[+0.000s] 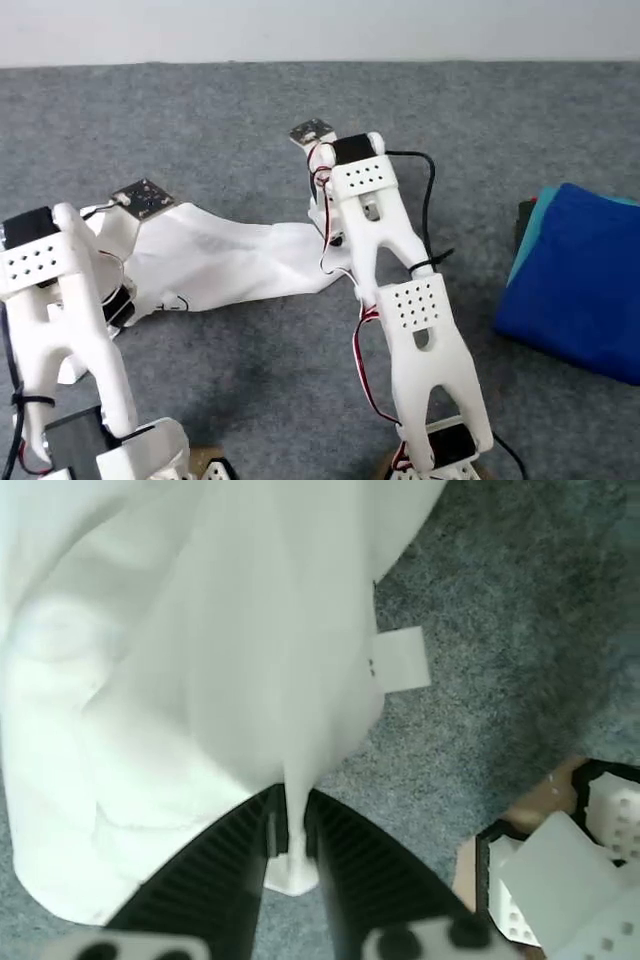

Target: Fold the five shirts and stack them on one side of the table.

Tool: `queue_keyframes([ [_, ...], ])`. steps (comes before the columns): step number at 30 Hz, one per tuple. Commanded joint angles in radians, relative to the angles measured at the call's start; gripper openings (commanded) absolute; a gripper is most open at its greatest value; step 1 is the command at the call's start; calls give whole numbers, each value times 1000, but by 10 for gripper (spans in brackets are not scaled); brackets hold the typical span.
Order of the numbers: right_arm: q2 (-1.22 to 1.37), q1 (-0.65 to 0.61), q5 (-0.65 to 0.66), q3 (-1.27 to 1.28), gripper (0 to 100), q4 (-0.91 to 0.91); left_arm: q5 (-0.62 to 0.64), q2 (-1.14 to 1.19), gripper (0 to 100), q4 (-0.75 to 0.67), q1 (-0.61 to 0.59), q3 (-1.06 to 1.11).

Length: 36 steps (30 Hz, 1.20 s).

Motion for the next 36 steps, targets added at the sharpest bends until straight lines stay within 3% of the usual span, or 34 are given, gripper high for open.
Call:
queue_keyframes([
  [1,-8,-21,-2,-48,6,39,8,-40,15,3,0,-4],
  [11,-166,45,71,-46,9,44,26,-54,15,9,-2,-39],
  [23,-691,154,210,-54,9,33,307,-160,15,-8,37,-453],
  [36,-1187,148,384,-135,9,-122,325,-167,15,-107,106,-915],
])
